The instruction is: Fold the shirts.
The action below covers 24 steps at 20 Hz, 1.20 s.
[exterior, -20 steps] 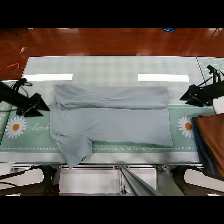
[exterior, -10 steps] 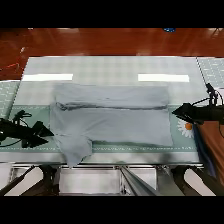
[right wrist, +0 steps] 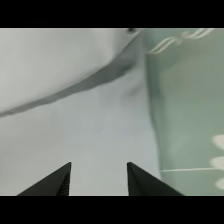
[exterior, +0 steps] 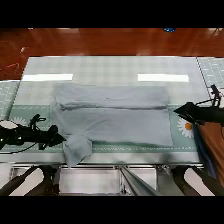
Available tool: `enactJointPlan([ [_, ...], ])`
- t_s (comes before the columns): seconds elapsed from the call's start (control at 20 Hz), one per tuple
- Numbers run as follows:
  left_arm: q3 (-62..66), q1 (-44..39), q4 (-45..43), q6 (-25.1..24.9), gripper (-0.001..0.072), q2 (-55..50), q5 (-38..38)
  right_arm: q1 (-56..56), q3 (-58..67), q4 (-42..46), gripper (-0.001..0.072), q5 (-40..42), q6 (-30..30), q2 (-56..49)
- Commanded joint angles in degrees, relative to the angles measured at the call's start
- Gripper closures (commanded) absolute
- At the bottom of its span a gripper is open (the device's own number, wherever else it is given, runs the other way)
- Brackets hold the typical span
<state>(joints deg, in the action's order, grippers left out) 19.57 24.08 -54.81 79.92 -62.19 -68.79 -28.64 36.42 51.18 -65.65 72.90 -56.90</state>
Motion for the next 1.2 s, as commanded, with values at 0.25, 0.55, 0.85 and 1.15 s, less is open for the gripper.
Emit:
enactJointPlan([
  [0.25,-0.2,-1.9,1.11,-1.46,0.0688,0.17,-0.02,-8.85,-8.46,17.35,0.0302,-14.84,8.9,0.04],
  [0.55,-0.2,-1.9,1.09,-1.49,0.0688,0.17,-0.2,-4.92,-11.39,15.23,0.0302,-12.33,8.87,-2.84],
  [0.85,-0.2,-1.9,1.11,-1.49,0.0688,0.17,-0.9,3.98,-11.37,5.75,0.0302,-1.9,7.76,-9.77],
  [1.15,5.84,-1.84,1.29,-1.51,0.0688,0.17,-2.64,2.78,-9.73,-0.68,0.0687,-5.88,-2.05,-7.8],
])
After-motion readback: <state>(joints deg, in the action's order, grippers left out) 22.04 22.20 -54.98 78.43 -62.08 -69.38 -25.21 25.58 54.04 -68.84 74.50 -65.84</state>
